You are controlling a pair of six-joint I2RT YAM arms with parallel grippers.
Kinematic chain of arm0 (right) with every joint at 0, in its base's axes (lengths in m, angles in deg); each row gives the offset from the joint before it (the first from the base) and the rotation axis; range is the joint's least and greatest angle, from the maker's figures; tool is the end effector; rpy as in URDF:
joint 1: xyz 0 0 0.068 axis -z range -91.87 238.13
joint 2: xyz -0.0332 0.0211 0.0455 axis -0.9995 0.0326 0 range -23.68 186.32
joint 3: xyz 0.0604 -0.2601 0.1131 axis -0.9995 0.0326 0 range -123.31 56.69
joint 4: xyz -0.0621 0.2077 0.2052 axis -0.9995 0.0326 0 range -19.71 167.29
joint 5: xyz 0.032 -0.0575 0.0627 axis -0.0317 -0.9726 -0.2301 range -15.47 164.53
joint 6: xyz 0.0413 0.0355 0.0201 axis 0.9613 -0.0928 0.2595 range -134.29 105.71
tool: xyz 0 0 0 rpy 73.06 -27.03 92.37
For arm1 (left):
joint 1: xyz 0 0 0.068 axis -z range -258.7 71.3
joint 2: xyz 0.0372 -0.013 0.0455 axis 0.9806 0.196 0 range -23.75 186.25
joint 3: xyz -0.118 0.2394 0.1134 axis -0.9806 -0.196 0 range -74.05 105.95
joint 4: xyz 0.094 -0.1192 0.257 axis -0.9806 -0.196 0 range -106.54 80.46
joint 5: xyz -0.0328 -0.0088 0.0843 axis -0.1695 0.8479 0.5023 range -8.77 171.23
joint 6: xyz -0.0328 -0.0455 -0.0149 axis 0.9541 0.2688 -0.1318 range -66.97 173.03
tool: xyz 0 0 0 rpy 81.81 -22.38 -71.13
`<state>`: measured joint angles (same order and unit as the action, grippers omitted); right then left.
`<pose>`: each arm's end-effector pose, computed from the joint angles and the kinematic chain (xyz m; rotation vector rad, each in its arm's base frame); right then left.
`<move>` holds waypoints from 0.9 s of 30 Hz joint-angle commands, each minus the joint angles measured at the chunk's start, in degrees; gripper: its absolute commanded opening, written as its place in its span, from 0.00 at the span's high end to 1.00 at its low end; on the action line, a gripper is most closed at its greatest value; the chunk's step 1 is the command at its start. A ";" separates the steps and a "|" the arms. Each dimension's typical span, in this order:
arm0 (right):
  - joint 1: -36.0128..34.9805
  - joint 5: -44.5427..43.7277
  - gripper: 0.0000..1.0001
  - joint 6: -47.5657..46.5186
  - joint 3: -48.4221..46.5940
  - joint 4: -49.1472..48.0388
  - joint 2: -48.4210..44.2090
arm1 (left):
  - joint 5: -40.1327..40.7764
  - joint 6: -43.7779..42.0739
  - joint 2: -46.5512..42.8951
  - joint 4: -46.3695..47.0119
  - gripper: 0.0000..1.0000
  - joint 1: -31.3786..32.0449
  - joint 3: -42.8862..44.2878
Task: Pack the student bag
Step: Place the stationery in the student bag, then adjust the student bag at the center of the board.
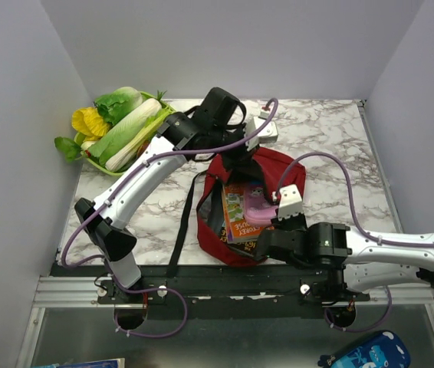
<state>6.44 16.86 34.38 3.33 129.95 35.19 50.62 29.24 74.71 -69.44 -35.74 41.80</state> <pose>0.0642 0.1962 0.2998 -0.3466 2.0491 -0.0645 0.2751 -0.2850 0.4602 1.4932 1.7643 -0.7874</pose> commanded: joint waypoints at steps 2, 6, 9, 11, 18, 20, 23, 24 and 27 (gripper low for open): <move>0.13 -6.05 0.99 24.53 -6.39 23.83 13.51 | -4.19 2.51 -3.88 -0.75 1.00 3.79 -7.73; 0.21 -5.18 0.99 27.97 -11.14 28.06 26.37 | -6.12 3.57 -3.80 1.01 1.00 5.90 -13.45; 0.39 -1.40 0.99 32.62 -12.46 27.97 29.37 | -6.57 4.28 -4.15 2.06 1.00 6.08 -15.92; 0.39 0.97 0.99 37.43 -11.16 27.88 28.24 | -6.57 4.63 -5.28 3.20 1.00 6.08 -17.23; 1.62 4.06 0.67 53.36 -2.19 27.79 13.50 | -6.39 7.09 -6.70 6.90 1.00 6.00 -19.09; 1.80 3.53 0.65 53.03 -2.18 27.53 11.97 | -7.18 7.53 -6.44 7.69 0.99 6.00 -19.00; 1.97 3.00 0.49 50.31 -5.77 27.70 14.33 | -8.06 7.79 -5.47 6.99 0.94 6.00 -17.86; 1.97 3.00 0.49 49.69 -8.05 27.70 15.47 | -8.41 7.71 -5.21 6.81 0.94 6.00 -17.59; 0.84 2.91 0.48 48.54 -11.32 27.53 19.69 | -8.94 7.71 -4.85 6.37 0.93 6.00 -17.15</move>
<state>8.45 20.58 81.24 -3.49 147.85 50.52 45.27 35.95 70.12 -63.41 -29.92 22.90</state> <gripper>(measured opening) 0.512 0.068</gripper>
